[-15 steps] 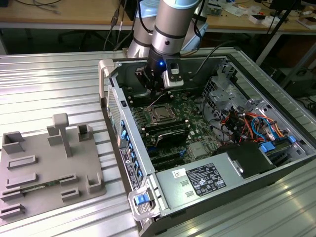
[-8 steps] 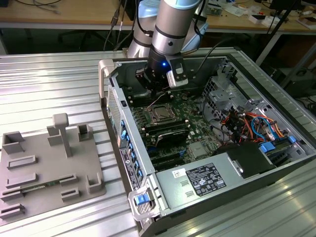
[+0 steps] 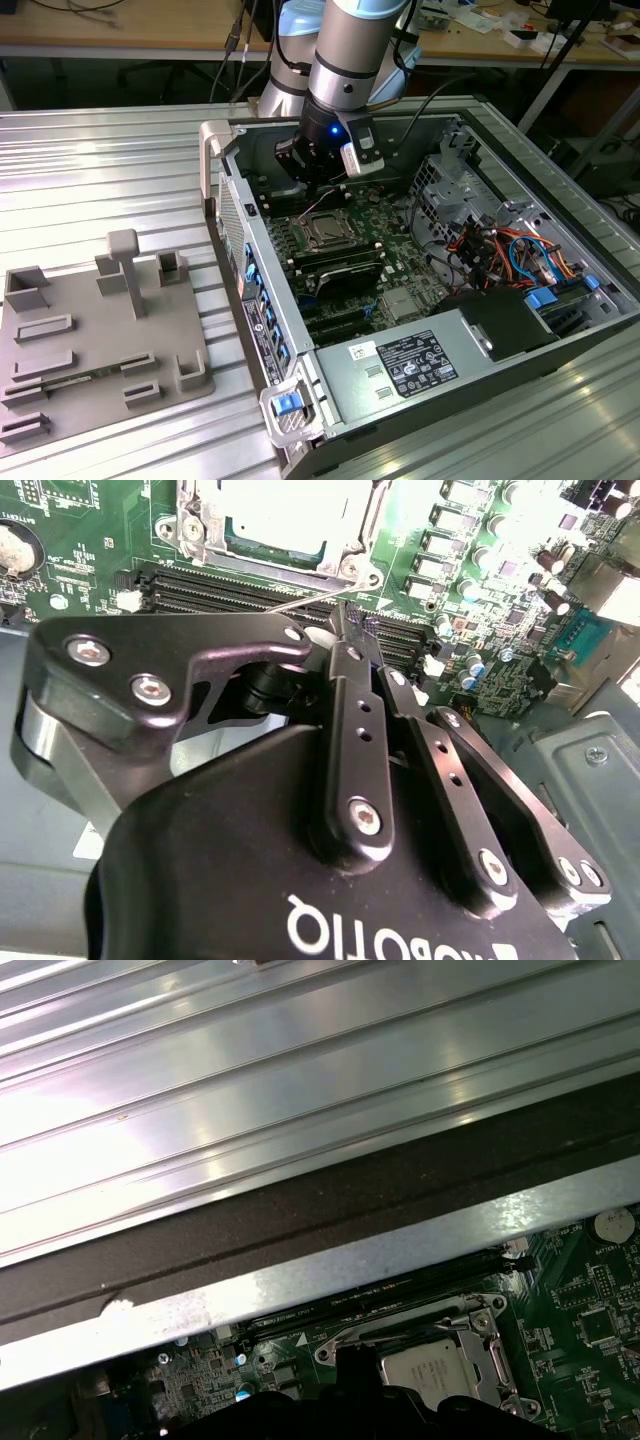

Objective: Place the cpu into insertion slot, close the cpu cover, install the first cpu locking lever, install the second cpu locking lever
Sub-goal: 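Install the first cpu locking lever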

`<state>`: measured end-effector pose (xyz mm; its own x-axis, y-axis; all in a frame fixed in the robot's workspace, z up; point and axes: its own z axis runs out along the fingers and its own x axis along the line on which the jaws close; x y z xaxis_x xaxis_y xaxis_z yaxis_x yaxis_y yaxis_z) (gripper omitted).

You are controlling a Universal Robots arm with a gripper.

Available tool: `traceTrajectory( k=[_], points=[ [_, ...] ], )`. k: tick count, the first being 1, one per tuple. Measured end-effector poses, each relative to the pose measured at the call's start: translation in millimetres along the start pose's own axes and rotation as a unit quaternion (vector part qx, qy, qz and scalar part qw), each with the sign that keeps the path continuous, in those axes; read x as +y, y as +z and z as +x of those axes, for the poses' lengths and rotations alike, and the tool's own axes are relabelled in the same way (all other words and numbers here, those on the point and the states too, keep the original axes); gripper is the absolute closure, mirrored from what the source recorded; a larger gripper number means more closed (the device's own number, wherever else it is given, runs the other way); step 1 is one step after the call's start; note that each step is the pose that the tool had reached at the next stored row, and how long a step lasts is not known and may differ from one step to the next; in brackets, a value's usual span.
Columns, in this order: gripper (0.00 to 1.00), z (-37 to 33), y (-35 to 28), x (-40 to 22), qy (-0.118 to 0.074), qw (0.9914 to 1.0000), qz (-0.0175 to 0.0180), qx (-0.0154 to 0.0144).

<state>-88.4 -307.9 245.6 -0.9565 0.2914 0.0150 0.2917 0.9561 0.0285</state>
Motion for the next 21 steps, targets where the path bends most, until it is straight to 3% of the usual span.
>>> traceTrajectory(
  k=[10, 12, 16, 21],
  points=[
    [0.89, -0.2, 0.0, 0.0, -0.001, 1.0, 0.0, 0.0],
    [0.89, -0.5, 0.2, 0.2, -0.021, 0.99977, 0.0003, 0.0006],
    [0.89, -0.6, 0.8, 0.2, -0.06, 0.9982, 0.0009, 0.0017],
    [0.89, -1.7, 2.1, 0.5, -0.101, 0.9949, 0.0015, 0.0029]
  ],
)
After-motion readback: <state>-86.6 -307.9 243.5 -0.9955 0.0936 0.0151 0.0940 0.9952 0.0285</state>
